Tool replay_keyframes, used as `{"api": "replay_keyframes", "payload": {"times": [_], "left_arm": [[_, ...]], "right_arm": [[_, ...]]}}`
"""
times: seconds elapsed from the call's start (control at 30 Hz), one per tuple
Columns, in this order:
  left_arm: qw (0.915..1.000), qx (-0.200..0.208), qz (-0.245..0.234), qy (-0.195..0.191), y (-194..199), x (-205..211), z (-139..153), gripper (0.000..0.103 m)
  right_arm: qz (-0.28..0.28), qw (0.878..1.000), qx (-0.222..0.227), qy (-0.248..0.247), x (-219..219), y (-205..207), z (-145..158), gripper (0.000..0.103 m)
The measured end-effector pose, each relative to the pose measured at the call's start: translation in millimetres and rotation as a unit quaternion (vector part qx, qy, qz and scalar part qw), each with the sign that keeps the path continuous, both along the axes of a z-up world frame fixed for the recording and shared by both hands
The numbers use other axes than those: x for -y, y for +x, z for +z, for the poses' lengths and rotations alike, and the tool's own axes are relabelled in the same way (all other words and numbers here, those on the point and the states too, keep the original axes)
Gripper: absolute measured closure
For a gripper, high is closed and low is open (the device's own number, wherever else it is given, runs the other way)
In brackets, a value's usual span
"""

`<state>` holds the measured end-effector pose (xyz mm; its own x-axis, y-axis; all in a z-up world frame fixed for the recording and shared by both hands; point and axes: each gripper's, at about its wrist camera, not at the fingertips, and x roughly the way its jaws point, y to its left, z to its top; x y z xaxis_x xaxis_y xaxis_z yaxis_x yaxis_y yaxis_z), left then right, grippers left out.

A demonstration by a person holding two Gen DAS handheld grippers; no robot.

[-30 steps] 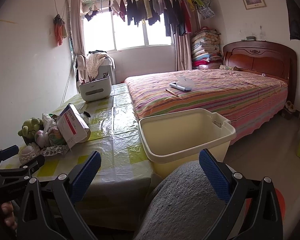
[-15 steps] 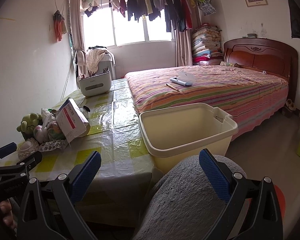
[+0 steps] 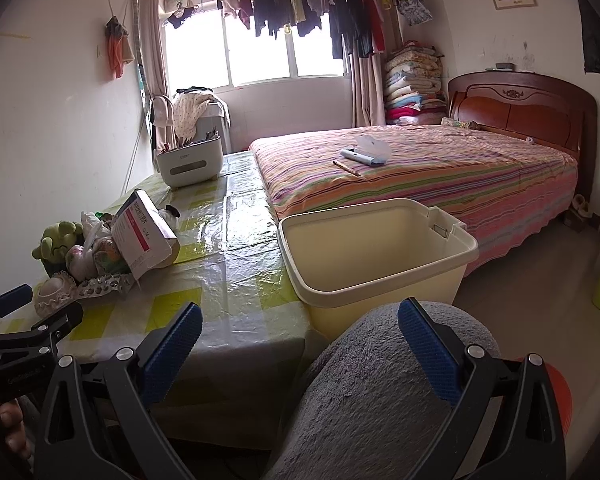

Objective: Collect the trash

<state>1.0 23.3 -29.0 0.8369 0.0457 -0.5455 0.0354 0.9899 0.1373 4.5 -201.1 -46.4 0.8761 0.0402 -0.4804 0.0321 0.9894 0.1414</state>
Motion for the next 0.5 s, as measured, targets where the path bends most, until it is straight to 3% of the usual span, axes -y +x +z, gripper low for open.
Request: {"api": "replay_keyframes", "payload": {"times": [0.5], "left_arm": [[1.0,-0.004,-0.001,0.003,-0.9,0.2,-2.3,0.007]], "right_arm": [[0.002,1.0,-0.01,0.004,-0.2,1.6,-4.9,0.007]]}}
